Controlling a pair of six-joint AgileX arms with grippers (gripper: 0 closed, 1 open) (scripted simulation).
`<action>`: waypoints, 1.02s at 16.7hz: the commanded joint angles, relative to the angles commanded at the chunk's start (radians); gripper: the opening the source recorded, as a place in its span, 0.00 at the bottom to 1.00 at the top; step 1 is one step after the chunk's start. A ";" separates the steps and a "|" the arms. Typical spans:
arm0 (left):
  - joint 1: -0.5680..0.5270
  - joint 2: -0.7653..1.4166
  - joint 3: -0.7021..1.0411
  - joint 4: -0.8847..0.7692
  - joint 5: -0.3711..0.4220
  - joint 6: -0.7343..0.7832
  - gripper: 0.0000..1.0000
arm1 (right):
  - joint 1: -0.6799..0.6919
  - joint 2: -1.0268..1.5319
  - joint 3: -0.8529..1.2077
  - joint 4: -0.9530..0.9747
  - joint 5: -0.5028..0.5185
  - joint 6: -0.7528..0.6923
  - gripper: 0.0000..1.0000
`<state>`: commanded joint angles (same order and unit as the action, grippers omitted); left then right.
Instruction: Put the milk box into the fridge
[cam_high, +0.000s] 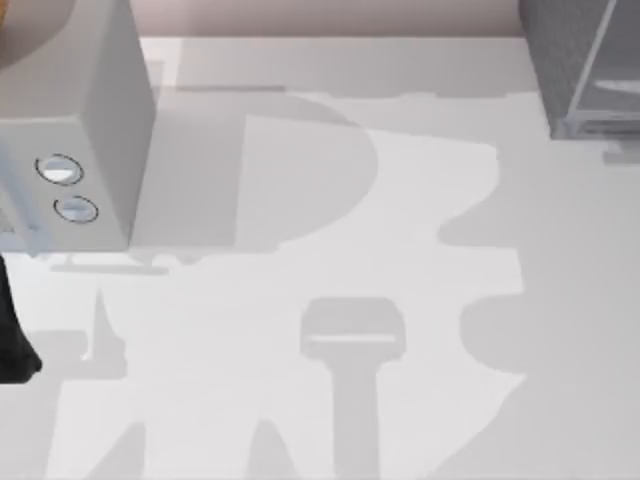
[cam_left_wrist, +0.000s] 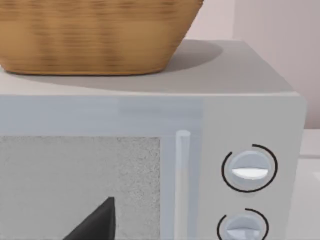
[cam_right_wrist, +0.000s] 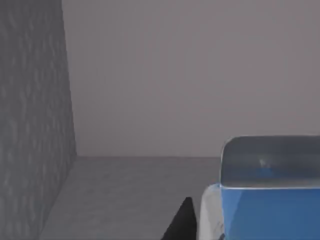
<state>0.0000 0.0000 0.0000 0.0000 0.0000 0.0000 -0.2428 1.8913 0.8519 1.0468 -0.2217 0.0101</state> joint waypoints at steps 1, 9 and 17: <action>0.000 0.000 0.000 0.000 0.000 0.000 1.00 | -0.009 0.072 0.030 0.037 -0.008 0.001 0.00; 0.000 0.000 0.000 0.000 0.000 0.000 1.00 | -0.036 0.283 0.124 0.153 -0.034 0.006 0.00; 0.000 0.000 0.000 0.000 0.000 0.000 1.00 | -0.004 0.368 0.284 0.041 -0.023 0.003 0.00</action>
<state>0.0000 0.0000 0.0000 0.0000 0.0000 0.0000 -0.2473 2.2590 1.1357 1.0873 -0.2451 0.0128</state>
